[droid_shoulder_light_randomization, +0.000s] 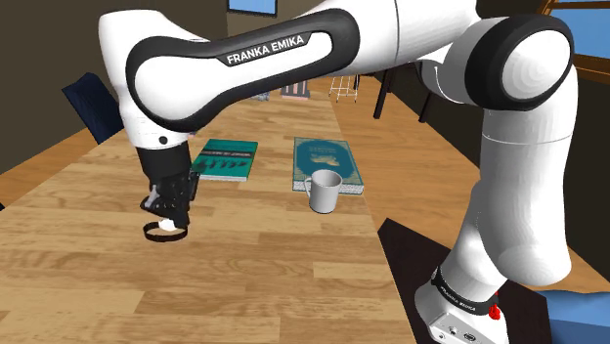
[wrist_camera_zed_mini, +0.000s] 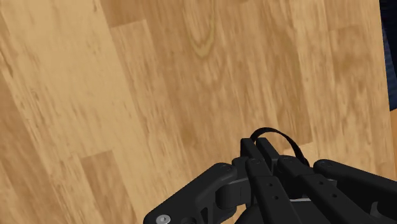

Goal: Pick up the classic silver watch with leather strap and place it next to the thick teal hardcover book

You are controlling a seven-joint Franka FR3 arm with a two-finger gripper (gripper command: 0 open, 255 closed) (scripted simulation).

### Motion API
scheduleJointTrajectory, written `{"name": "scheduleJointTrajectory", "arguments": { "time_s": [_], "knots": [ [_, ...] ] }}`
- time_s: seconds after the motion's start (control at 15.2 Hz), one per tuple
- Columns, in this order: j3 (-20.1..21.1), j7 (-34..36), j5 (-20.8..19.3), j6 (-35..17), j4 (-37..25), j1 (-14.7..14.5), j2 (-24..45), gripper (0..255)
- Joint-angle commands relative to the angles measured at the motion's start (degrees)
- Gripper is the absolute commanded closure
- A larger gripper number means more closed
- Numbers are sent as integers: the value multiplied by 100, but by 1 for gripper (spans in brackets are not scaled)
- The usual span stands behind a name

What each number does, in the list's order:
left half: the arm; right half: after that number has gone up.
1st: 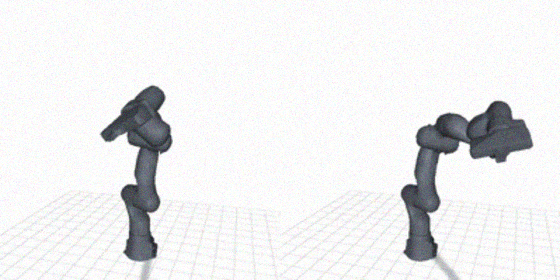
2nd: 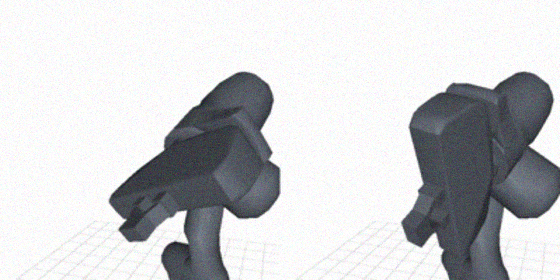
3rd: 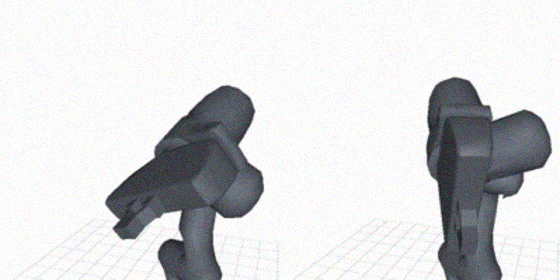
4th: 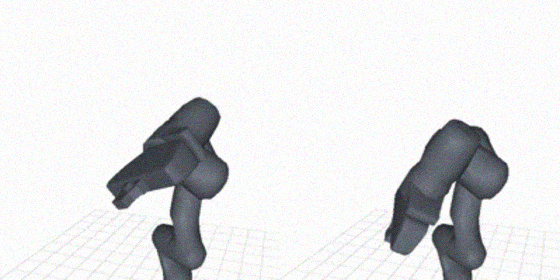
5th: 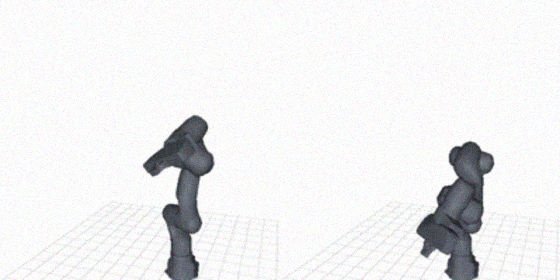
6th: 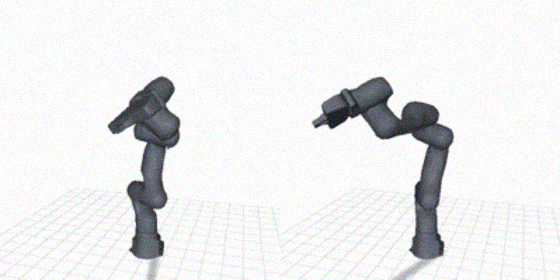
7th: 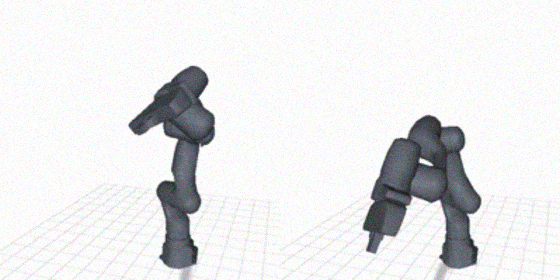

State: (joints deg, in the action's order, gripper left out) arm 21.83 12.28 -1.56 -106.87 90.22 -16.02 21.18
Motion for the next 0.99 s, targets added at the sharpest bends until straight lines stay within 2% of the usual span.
{"name": "scheduleJointTrajectory", "arguments": {
  "time_s": [0.0,0.13,0.53,0.92],
  "knots": [
    [7,1,17,152,-104,5,-48,255],
    [11,3,23,240,-177,3,-64,255],
    [-92,-713,483,-170,1476,563,-1332,255],
    [-377,-1518,843,-334,2763,936,-2445,255]
  ]
}}
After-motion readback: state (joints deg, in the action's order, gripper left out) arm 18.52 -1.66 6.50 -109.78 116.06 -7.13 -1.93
